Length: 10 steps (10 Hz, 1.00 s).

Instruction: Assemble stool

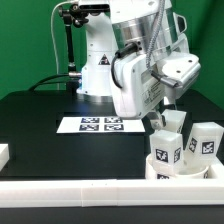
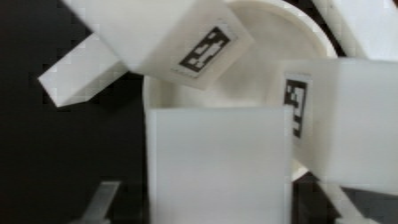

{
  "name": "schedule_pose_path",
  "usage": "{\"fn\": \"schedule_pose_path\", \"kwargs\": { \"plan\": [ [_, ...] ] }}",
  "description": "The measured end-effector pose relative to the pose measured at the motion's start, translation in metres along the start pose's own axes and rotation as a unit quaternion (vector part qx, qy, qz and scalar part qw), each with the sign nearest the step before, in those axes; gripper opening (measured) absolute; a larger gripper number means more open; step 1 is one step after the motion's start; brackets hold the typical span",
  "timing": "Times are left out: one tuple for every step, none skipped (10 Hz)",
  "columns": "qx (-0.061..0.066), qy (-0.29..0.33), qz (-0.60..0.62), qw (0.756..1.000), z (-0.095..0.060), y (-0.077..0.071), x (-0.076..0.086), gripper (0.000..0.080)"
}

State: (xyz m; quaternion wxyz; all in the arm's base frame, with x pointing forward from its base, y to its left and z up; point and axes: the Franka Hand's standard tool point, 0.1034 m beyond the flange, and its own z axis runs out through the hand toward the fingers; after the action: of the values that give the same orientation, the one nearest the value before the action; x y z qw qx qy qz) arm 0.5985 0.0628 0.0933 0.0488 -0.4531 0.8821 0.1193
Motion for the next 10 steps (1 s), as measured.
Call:
{"fn": "schedule_pose_path", "kwargs": {
  "plan": [
    [-0.006, 0.002, 0.000, 1.000, 0.0003, 0.0007, 0.0025, 0.0338],
    [-0.006, 0.002, 0.006, 1.000, 0.0013, 0.0009, 0.0026, 0.0338],
    [-0.005, 0.001, 0.006, 1.000, 0.0014, 0.0007, 0.0022, 0.0338],
    [-0.007, -0.005, 0.019, 1.000, 0.0022, 0.0024, -0.0004, 0.0338],
    [-0.009, -0.009, 0.024, 1.000, 0.0032, 0.0042, -0.0029, 0.0471],
    [-0.011, -0.011, 0.025, 1.000, 0.0042, 0.0058, -0.0045, 0.0587],
    [-0.012, -0.010, 0.021, 1.000, 0.0058, 0.0079, -0.0058, 0.0587],
    [-0.013, -0.010, 0.001, 1.000, 0.0073, 0.0091, -0.0062, 0.0637],
    [-0.013, -0.011, -0.001, 1.000, 0.0075, 0.0091, -0.0061, 0.0647],
    [-0.010, -0.013, -0.004, 1.000, 0.0069, 0.0077, -0.0062, 0.0647]
  ]
}}
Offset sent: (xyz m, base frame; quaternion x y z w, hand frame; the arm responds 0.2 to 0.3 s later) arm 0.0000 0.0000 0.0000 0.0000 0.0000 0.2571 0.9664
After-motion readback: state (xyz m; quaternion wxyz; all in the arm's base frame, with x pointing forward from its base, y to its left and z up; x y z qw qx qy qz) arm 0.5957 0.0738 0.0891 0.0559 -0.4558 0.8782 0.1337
